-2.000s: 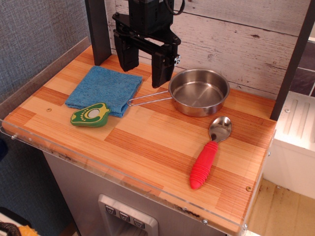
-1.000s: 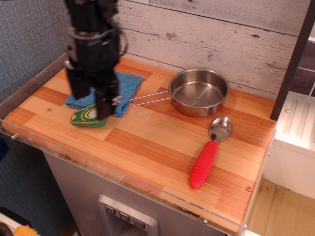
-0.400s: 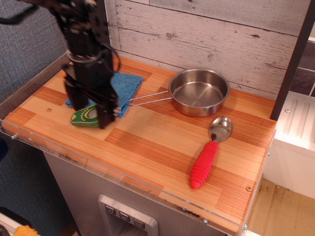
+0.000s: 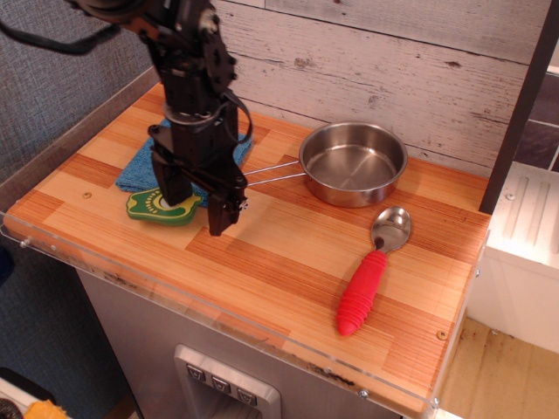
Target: Put the pepper inside the pan.
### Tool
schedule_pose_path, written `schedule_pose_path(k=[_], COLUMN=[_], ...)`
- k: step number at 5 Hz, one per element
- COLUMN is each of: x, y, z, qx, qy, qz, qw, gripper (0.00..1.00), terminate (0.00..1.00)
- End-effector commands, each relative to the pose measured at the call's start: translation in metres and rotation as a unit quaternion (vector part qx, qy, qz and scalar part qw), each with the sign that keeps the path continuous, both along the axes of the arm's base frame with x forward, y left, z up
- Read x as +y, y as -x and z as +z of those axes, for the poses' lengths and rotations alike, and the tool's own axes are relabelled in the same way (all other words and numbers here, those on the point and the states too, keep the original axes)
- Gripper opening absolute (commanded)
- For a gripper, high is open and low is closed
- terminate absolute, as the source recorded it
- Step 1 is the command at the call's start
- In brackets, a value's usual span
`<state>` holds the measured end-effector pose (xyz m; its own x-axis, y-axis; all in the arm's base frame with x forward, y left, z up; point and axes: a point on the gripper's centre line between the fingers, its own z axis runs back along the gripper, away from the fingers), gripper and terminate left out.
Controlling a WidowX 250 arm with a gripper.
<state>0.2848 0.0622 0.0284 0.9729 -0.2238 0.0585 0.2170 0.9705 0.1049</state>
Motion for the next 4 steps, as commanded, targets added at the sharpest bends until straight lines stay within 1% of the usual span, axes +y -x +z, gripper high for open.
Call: schedule_pose_path(k=[1, 2, 3, 4], x=[0.016, 0.025, 0.026, 0.020], y=[-0.003, 0.001, 0.003, 0.004], z=[-0.003, 0.003, 0.010, 0.024], qx=[0.029, 0.036, 0.034, 0.015], qy=[-0.024, -0.028, -0.027, -0.022], qz=[0.001, 0.002, -0.001, -0.013], qw=[0.9993, 0.9989, 0.9990, 0.9996], gripper=[1.00, 1.00, 1.00, 1.00], terminate=[0.00, 0.00, 0.00, 0.00])
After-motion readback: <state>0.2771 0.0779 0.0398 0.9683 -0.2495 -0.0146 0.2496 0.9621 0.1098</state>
